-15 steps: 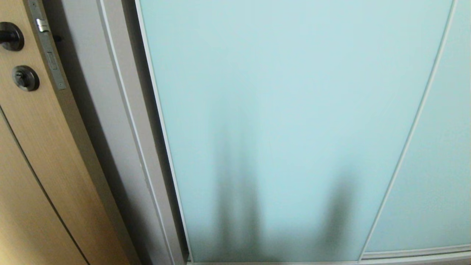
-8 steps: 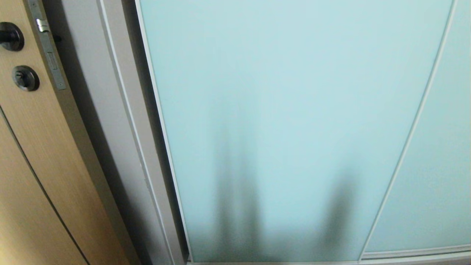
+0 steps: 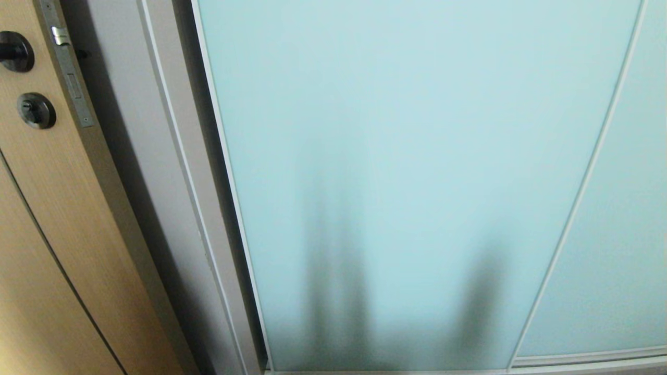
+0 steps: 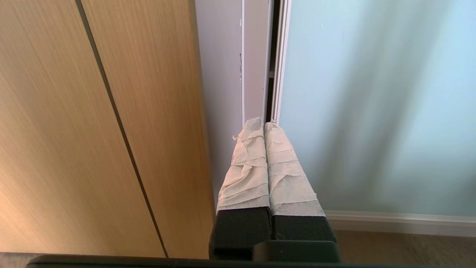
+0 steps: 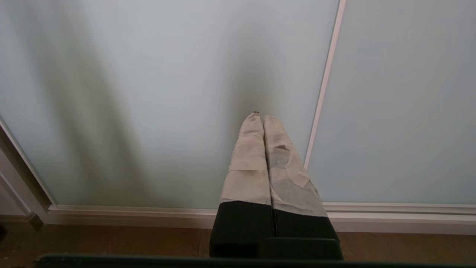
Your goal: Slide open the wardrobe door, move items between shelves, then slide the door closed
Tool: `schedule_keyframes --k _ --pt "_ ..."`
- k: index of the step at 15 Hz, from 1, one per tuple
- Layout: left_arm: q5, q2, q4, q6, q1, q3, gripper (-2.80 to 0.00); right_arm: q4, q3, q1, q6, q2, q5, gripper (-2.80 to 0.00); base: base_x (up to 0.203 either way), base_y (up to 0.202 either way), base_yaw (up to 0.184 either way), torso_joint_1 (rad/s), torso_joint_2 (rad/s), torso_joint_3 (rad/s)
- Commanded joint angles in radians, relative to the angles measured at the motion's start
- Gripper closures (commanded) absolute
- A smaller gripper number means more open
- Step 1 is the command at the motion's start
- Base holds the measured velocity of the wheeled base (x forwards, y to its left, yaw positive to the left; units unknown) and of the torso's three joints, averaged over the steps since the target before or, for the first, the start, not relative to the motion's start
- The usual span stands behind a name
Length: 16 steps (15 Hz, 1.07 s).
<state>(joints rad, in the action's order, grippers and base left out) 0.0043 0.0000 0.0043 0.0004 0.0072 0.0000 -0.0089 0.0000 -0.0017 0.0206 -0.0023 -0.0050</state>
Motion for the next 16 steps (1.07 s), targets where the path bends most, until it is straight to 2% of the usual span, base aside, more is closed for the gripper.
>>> schedule_keyframes --k 1,16 --pt "0.000 0.002 0.000 0.001 0.000 0.001 0.00 0.000 0.000 0.000 0.001 0.001 0.000 0.00 0.000 0.000 0.000 0.000 0.00 0.000" --pt "0.000 0.002 0.000 0.000 0.000 0.002 0.00 0.000 0.002 0.000 0.002 0.001 0.000 0.00 0.000 0.000 0.000 0.000 0.00 0.000"
